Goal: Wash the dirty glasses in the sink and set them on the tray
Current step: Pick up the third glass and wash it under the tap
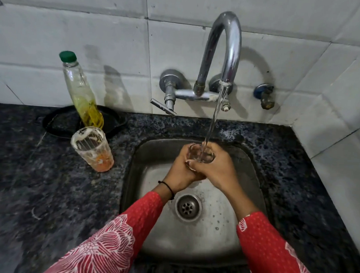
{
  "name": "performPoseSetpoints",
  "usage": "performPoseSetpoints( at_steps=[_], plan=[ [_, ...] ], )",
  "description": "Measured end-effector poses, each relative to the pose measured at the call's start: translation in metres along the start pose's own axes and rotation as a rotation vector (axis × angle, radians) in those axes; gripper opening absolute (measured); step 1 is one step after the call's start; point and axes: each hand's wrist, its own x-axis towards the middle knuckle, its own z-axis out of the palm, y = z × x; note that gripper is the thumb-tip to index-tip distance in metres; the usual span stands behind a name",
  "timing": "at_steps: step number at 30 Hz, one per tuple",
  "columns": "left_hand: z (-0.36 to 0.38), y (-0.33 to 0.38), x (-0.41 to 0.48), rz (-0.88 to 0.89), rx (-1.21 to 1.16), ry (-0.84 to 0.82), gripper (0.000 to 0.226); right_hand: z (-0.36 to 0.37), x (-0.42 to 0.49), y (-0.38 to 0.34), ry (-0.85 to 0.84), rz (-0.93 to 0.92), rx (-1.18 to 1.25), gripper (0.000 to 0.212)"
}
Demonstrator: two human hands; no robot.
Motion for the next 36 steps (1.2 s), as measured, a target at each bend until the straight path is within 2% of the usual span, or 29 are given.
performPoseSetpoints(
  at_steps=[3,5,7,10,12,15,18,22,25,27,30,33,34,36],
  plan=[
    [0.002,-0.001,0.003,0.050,0.072,0.005,0.077,0.001,-0.005,0.002,0.108,-0.061,-0.035,0.055],
    [-0.001,-0.005,0.001,0.005,-0.002,-0.040,0.079,0.002,-0.006,0.002,0.159,-0.083,-0.032,0.062],
    [-0.004,-0.009,-0.004,-0.109,-0.099,-0.078,0.080,0.002,-0.008,0.003,0.200,-0.098,-0.031,0.071],
    [-0.007,-0.013,-0.011,-0.361,-0.292,-0.021,0.069,0.001,-0.009,0.004,0.265,-0.100,0.078,0.072],
    [-0.010,-0.011,-0.010,-0.477,-0.513,0.021,0.052,-0.001,-0.009,0.005,0.326,-0.005,0.283,0.065],
    [-0.009,-0.002,-0.005,-0.398,-0.673,0.052,0.043,0.001,-0.009,0.010,0.323,0.330,0.854,0.050],
    [-0.006,0.021,0.004,-0.244,-0.587,0.159,0.027,0.012,-0.014,0.018,0.191,0.547,1.326,0.050],
    [0.002,0.044,0.016,-0.171,-0.289,0.167,0.017,0.029,-0.020,0.024,0.146,0.558,1.587,0.046],
    [0.005,0.048,0.013,-0.188,-0.295,0.156,0.011,0.030,-0.018,0.026,0.134,0.531,1.588,0.042],
    [0.003,0.047,0.006,-0.207,-0.427,0.148,0.014,0.024,-0.013,0.030,0.101,0.484,1.456,0.044],
    [-0.008,0.035,-0.007,-0.317,-0.604,0.105,0.020,0.012,0.001,0.026,0.031,0.412,1.244,0.032],
    [-0.022,0.023,-0.023,-0.485,-0.668,-0.124,0.041,0.003,0.015,0.008,-0.082,0.355,1.134,0.024],
    [-0.024,0.022,-0.029,-0.521,-0.660,-0.208,0.038,0.003,0.017,0.002,-0.108,0.341,1.032,0.021],
    [-0.025,0.020,-0.036,-0.521,-0.620,-0.271,0.025,0.007,0.022,-0.008,-0.103,0.316,0.809,0.019]
  ],
)
